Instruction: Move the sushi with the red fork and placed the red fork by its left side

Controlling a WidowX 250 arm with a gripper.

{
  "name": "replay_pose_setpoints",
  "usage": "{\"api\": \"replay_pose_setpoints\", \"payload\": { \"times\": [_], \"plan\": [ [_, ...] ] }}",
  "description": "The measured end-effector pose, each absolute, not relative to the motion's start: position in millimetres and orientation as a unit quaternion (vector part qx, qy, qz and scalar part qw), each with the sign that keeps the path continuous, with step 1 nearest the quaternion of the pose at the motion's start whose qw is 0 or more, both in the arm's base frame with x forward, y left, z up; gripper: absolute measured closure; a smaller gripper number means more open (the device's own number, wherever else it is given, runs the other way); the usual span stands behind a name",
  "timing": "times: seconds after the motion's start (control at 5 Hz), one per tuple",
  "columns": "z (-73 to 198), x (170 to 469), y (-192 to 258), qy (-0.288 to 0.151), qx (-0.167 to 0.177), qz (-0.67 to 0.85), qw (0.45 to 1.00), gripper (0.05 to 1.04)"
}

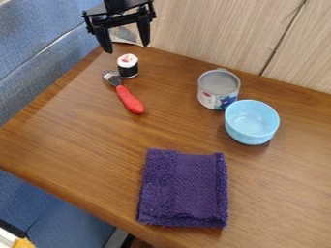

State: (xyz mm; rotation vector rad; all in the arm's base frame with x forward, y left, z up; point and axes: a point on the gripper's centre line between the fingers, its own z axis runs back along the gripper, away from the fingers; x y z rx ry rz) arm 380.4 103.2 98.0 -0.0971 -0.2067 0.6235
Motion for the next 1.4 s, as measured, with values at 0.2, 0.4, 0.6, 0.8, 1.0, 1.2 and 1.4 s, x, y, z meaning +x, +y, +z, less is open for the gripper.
{"api": "replay_pose_setpoints", "payload": {
  "times": [0.2, 0.4, 0.6, 0.8, 1.0, 1.2, 1.4],
  "plan": [
    [81.4, 377.6, 101.9, -0.077, -0.047, 0.313, 0.945, 0.082],
    [75.4, 370.6, 93.1, -0.05, -0.039, 0.353, 0.933, 0.082],
    [56.2, 355.6, 82.7, -0.022, -0.035, 0.377, 0.925, 0.082],
    [40.5, 343.1, 66.4, 0.001, -0.03, 0.376, 0.926, 0.082],
    [28.4, 335.1, 53.1, 0.008, -0.021, 0.369, 0.929, 0.082],
    [12.9, 332.6, 53.6, 0.016, -0.003, 0.369, 0.929, 0.082],
    [12.4, 337.9, 58.1, 0.008, 0.007, 0.371, 0.929, 0.083]
  ]
}}
